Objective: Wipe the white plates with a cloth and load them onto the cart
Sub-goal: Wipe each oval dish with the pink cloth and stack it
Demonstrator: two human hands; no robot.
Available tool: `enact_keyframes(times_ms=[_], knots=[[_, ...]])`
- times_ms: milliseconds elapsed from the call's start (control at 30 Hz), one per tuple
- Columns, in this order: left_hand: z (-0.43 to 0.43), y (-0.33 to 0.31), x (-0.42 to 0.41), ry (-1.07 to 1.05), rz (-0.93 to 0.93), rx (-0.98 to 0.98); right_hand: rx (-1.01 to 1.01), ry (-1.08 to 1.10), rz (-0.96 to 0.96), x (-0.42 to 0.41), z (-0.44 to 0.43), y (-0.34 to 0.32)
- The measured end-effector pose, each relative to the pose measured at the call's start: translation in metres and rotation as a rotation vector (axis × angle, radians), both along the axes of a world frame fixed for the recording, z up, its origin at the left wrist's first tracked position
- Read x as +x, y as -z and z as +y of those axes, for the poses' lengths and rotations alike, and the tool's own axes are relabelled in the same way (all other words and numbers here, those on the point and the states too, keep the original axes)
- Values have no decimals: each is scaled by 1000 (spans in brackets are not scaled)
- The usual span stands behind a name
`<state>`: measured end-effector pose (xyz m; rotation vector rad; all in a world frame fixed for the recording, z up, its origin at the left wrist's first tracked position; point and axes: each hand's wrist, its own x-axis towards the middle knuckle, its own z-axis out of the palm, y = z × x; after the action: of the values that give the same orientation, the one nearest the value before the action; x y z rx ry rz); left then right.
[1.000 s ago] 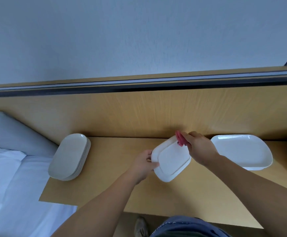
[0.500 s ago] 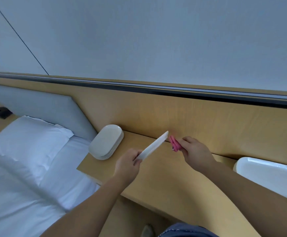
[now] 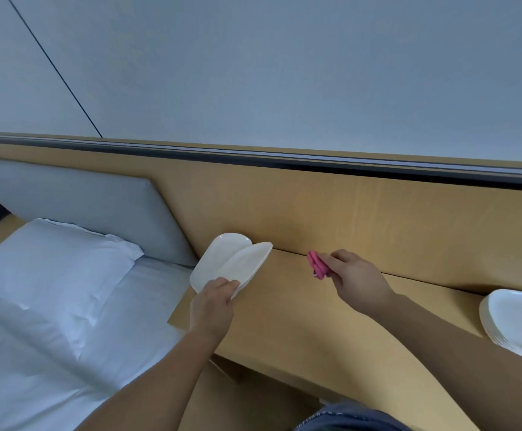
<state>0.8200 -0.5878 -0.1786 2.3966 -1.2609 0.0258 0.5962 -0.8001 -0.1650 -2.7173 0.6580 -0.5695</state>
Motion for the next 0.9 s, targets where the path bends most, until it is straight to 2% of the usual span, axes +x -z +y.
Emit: enact_keyframes(times_ms=[200,400,633,800,900], knots=[[10,16,52,48,-4,158,-19,32,5,44,25,7],[5,34,82,160,56,397,-30,66,37,61,34,15],[-6,57,104,138,174,431,-12,118,72,56,33,23],[-16,59,104,148,169,461,-2,154,95,47,27,29],[-30,52,90,154,139,405,-1,186,80,36,21,30]])
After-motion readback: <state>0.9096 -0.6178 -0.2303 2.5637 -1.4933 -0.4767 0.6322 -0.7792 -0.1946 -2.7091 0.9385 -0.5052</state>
